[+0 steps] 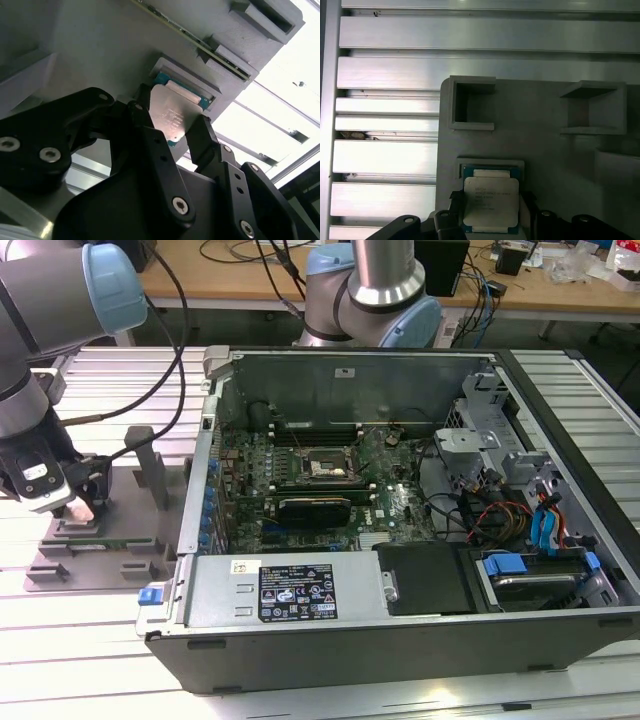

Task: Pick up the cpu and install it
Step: 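Pick up the cpu and move it towards the insertion slot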

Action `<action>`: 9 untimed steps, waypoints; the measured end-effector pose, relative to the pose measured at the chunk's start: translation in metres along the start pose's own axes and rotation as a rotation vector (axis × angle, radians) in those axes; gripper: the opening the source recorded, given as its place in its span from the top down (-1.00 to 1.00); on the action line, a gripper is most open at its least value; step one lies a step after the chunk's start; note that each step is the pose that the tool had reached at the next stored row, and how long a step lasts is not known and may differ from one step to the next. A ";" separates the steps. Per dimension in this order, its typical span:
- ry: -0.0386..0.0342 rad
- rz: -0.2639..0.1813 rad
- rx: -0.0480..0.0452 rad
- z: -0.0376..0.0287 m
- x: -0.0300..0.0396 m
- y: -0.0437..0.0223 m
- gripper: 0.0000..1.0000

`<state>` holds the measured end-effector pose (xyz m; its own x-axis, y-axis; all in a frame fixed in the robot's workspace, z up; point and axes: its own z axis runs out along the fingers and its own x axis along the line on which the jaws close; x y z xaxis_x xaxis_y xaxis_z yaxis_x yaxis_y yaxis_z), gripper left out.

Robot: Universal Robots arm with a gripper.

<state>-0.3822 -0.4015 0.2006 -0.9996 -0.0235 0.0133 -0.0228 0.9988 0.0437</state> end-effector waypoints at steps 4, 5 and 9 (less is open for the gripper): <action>-0.0001 0.000 0.0049 -0.0041 0.0000 0.0002 -0.07; -0.0001 0.000 0.0065 -0.0043 0.0000 0.0002 -0.07; 0.0001 0.000 0.0150 -0.0037 0.0000 0.0003 -0.07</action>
<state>-0.3821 -0.4014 0.2043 -0.9996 -0.0236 0.0134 -0.0232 0.9993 0.0287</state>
